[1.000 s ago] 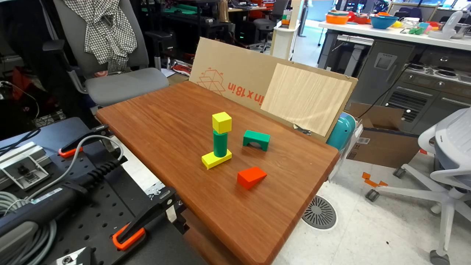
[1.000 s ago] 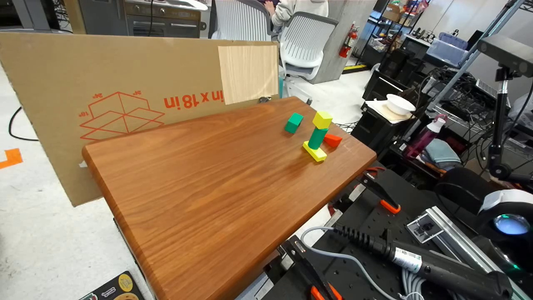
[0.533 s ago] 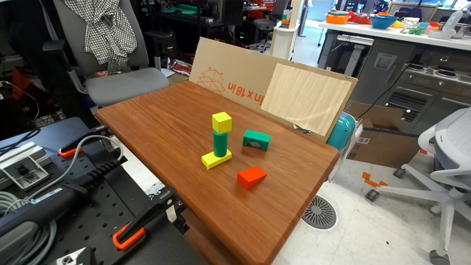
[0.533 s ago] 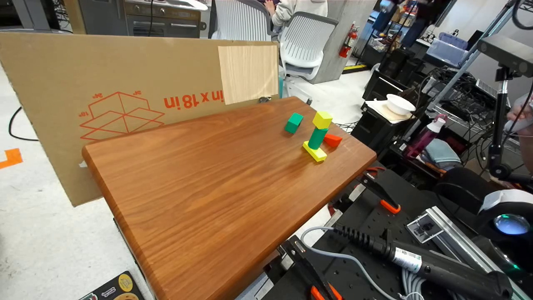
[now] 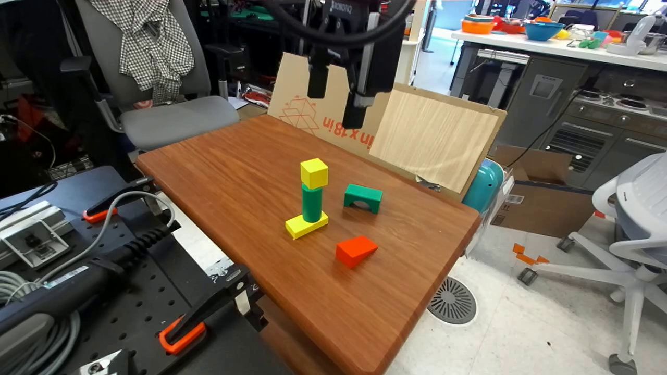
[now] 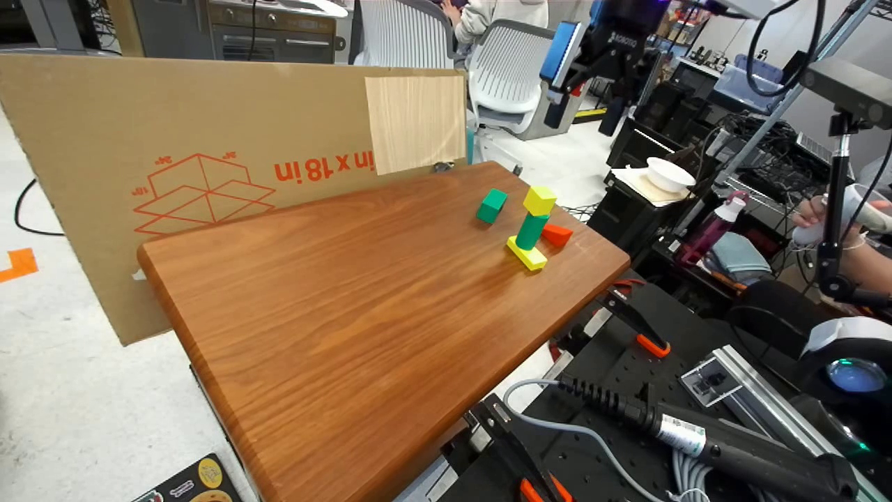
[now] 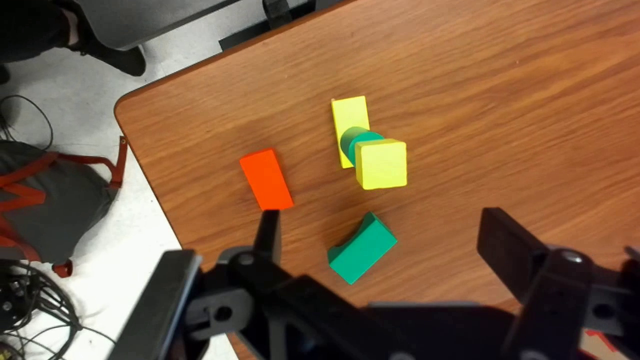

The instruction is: Pick up the yellow cube from on top of the green cylindrical block and put it on the table

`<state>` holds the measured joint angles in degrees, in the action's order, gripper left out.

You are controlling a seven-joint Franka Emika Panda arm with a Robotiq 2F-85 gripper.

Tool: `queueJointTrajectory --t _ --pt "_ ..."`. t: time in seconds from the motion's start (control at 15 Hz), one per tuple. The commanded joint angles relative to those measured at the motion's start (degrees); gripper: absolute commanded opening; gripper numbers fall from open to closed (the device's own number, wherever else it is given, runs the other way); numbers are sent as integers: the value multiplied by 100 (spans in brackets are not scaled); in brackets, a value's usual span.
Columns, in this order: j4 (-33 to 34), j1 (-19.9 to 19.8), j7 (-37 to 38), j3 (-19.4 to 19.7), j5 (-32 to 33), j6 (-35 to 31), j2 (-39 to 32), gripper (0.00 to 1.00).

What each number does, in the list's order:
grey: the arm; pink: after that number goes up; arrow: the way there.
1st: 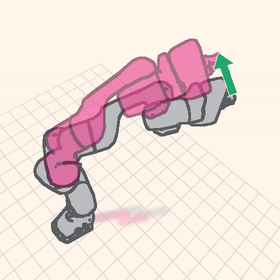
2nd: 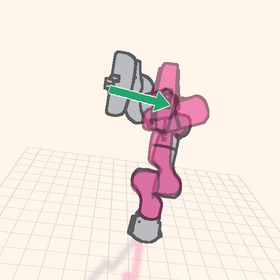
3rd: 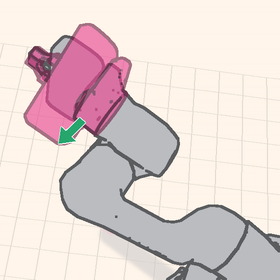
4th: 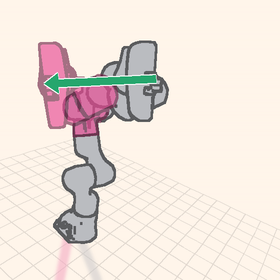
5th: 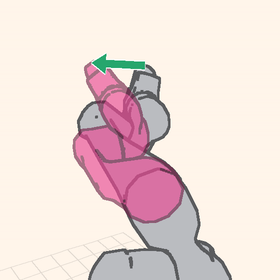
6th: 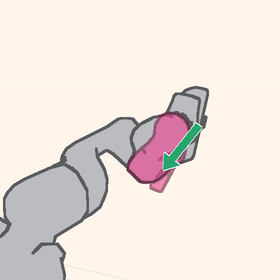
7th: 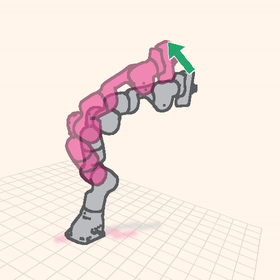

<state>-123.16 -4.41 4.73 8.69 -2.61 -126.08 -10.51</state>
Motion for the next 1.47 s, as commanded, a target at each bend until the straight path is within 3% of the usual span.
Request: queueJointTrajectory --t 0.0,0.53,1.4 --pt "652 -15 204 -122 77 172 -703 100" --pt "683 189 395 -291 249 101 -1002 100" --pt "623 204 638 -276 231 389 -1243 100"
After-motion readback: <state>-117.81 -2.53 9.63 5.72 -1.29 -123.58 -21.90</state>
